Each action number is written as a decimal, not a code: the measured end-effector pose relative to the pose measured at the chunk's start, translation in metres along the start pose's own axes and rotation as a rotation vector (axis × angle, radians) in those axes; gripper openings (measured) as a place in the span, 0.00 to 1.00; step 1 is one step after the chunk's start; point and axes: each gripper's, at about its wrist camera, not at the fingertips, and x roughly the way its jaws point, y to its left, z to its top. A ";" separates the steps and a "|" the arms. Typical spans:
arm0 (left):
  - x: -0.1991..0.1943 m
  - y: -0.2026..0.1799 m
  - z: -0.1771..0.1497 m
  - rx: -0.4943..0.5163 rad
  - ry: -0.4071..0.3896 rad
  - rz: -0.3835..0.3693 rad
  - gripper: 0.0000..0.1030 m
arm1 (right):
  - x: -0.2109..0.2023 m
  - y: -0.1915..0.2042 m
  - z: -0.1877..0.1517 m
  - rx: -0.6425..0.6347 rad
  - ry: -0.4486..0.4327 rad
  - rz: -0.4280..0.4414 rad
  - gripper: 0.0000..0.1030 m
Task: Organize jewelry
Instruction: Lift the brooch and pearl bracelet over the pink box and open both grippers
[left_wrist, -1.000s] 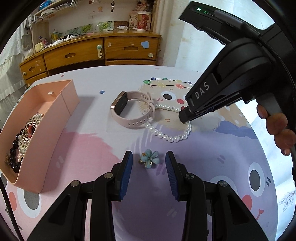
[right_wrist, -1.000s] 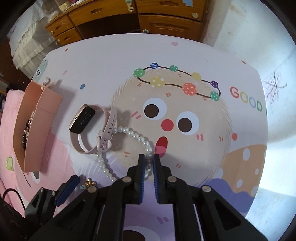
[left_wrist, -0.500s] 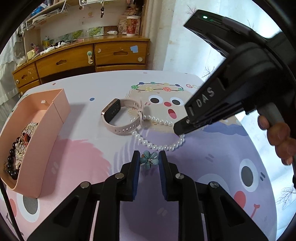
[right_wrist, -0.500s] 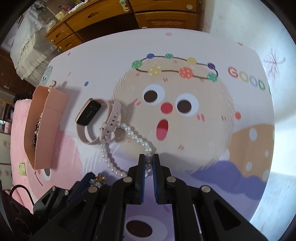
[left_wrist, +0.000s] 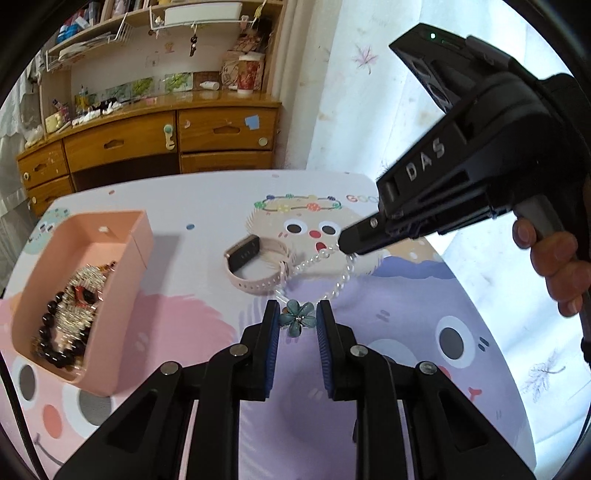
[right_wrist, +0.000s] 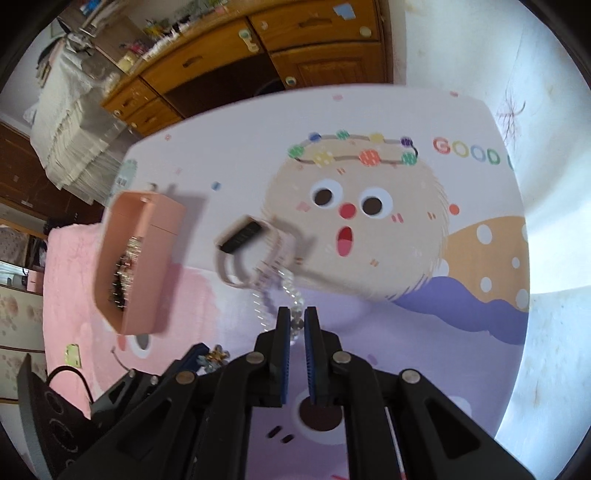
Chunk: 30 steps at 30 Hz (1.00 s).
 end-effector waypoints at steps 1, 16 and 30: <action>-0.005 0.003 0.000 0.006 -0.002 -0.001 0.17 | -0.007 0.005 0.000 0.002 -0.015 0.010 0.07; -0.071 0.068 0.007 0.042 0.030 -0.026 0.18 | -0.062 0.096 0.005 -0.013 -0.182 0.115 0.07; -0.090 0.160 0.022 0.021 0.027 0.008 0.18 | -0.051 0.191 0.016 -0.083 -0.289 0.264 0.07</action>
